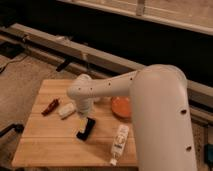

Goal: Place the eraser on the white sponge

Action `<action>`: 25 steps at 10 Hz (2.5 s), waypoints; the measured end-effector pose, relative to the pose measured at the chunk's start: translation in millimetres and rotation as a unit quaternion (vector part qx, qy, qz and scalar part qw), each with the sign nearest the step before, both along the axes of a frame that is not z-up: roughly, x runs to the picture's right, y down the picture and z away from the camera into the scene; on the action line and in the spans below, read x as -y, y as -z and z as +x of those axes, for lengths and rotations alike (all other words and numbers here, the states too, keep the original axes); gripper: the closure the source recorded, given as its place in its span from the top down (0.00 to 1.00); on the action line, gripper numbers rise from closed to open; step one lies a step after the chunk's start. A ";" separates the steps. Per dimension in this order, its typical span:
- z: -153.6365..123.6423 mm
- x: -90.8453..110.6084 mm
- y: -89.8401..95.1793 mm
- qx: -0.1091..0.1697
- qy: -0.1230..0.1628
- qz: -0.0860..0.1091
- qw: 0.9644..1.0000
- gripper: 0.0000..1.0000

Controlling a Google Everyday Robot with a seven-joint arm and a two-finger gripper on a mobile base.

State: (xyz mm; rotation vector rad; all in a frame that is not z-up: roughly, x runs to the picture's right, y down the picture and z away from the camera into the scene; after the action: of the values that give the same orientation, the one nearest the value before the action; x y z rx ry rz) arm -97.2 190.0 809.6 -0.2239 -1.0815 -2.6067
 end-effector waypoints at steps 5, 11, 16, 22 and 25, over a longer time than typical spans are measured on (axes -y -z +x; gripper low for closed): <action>9.5 -6.0 8.6 0.075 0.096 0.031 0.992 0.80; 7.8 -9.1 -8.7 0.133 0.134 0.044 0.981 0.80; 5.6 -16.9 -37.2 0.162 0.156 0.031 0.974 0.80; -10.6 -27.1 -43.9 0.182 0.173 0.015 0.968 0.80; -23.4 -25.1 -42.0 0.191 0.172 0.021 0.966 0.80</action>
State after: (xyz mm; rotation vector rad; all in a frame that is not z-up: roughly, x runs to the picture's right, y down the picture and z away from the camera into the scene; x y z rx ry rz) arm -120.6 215.1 851.6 0.1199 -1.1957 -3.0691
